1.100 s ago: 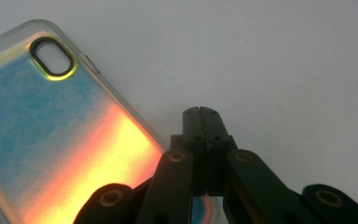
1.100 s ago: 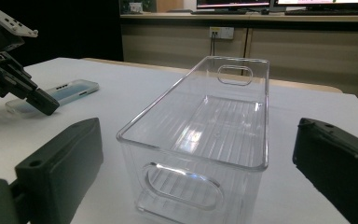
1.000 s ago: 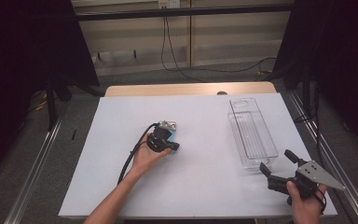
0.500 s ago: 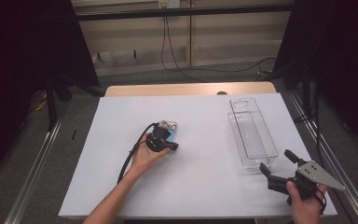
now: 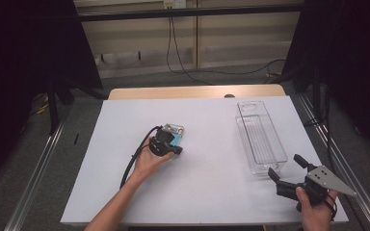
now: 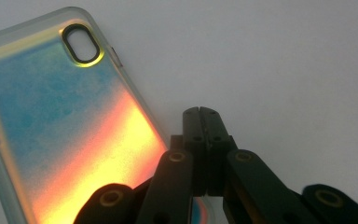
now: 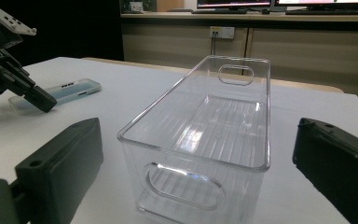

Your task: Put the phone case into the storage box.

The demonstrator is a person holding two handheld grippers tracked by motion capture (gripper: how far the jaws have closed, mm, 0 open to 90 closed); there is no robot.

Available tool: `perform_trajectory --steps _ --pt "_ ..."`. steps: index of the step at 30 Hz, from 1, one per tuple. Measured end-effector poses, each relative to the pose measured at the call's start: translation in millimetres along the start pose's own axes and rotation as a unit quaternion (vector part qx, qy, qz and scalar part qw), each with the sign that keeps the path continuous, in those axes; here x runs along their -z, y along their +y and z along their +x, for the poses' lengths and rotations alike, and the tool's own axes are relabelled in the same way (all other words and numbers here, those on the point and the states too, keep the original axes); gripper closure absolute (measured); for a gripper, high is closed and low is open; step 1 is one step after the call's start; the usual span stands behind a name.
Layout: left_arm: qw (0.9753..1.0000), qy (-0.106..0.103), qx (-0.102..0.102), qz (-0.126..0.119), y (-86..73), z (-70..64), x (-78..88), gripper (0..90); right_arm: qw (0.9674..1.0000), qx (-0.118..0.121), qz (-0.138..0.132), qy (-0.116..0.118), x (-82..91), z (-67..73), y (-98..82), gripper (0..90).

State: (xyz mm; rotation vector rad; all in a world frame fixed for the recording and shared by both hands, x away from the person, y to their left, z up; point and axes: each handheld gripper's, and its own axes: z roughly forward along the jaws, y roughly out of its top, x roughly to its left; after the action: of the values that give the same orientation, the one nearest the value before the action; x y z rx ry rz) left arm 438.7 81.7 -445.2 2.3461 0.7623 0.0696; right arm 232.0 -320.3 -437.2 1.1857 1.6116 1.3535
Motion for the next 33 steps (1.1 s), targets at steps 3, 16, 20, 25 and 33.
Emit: perform_trajectory --steps 3,16,20,25,33 --pt "1.0 -0.001 0.0 0.002 -0.5 0.8 0.5 90.0 1.0 0.0 0.0 0.0 0.1 -0.1 0.0 1.2" --pt "0.9999 0.009 -0.007 0.003 -1.4 2.8 3.8 90.0 1.0 0.0 0.0 0.001 0.4 -0.2 0.0 1.3" --pt "0.9999 0.009 -0.005 0.001 -2.2 3.0 4.5 90.0 1.0 0.0 0.0 0.001 0.3 0.0 0.0 1.3" --pt "0.9999 0.009 -0.005 0.001 -2.3 3.4 4.9 90.0 1.0 0.0 0.0 0.0 0.4 -0.1 0.0 1.3" --pt "1.0 0.008 -0.006 -0.001 -3.3 5.4 8.8 90.0 1.0 0.0 0.0 0.0 0.1 0.0 0.0 1.3"
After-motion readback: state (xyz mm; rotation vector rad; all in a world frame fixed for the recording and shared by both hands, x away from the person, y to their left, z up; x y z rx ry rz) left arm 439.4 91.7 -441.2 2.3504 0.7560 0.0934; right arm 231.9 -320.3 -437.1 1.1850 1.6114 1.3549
